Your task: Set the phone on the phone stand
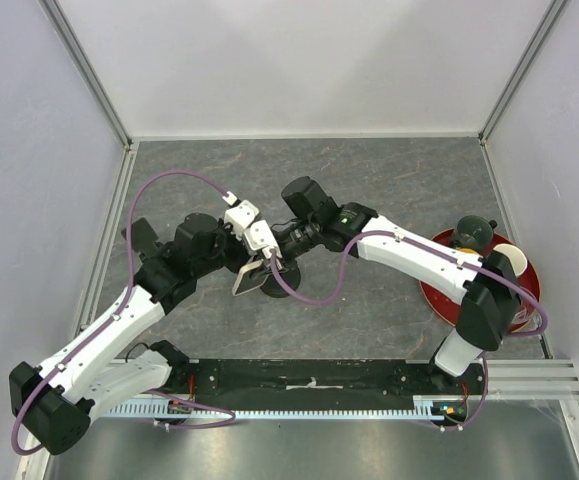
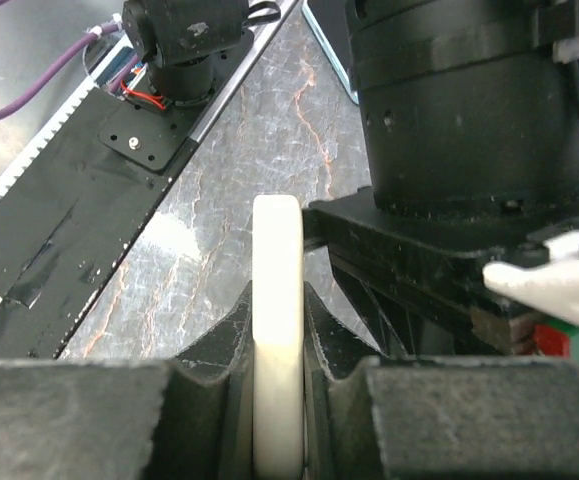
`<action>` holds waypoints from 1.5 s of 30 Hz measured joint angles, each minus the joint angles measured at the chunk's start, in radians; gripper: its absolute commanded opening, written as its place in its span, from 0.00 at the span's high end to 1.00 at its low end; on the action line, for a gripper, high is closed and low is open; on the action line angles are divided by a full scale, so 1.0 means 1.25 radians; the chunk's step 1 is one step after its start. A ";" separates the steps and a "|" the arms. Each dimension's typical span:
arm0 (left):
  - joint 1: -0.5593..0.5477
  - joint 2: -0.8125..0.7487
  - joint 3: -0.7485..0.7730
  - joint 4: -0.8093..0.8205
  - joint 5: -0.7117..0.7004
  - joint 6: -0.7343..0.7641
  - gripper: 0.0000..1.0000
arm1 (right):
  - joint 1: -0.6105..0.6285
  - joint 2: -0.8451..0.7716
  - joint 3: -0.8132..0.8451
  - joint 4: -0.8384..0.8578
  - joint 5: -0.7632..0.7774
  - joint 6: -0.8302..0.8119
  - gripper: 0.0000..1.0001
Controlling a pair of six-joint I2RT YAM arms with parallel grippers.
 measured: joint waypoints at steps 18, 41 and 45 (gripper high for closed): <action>0.000 -0.002 -0.002 -0.009 0.081 0.016 0.98 | -0.089 0.021 0.036 -0.119 -0.027 -0.096 1.00; 0.002 0.131 0.131 -0.111 0.088 0.076 0.98 | -0.099 0.026 0.089 -0.200 0.041 -0.154 1.00; 0.006 0.134 0.128 -0.103 0.094 0.099 0.98 | -0.102 0.037 0.110 -0.241 0.047 -0.192 1.00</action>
